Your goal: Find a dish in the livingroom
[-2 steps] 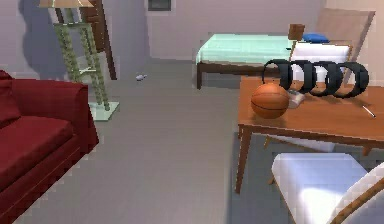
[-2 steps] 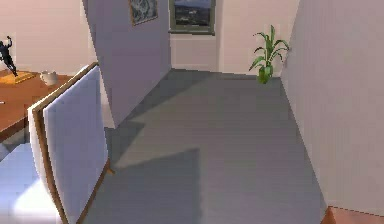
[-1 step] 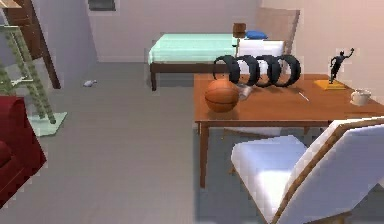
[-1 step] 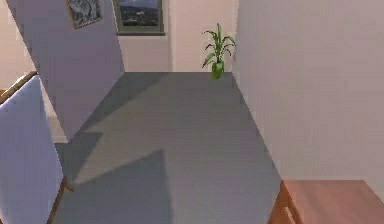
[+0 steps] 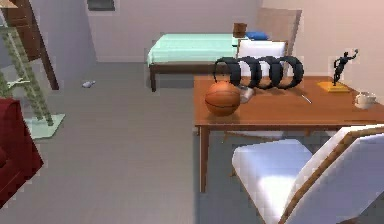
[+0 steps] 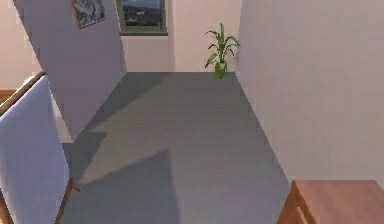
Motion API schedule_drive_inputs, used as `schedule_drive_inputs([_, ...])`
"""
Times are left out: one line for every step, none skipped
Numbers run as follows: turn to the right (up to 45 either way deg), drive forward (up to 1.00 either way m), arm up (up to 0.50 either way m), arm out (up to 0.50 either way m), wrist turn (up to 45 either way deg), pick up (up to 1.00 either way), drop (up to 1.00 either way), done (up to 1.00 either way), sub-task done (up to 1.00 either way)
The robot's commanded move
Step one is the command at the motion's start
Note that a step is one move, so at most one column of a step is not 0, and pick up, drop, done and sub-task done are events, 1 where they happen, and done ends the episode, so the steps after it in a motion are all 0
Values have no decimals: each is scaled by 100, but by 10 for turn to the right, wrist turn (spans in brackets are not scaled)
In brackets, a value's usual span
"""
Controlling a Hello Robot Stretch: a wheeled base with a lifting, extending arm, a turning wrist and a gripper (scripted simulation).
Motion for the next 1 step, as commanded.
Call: schedule_drive_inputs([-240,0,0,0,0,0,0,0,0])
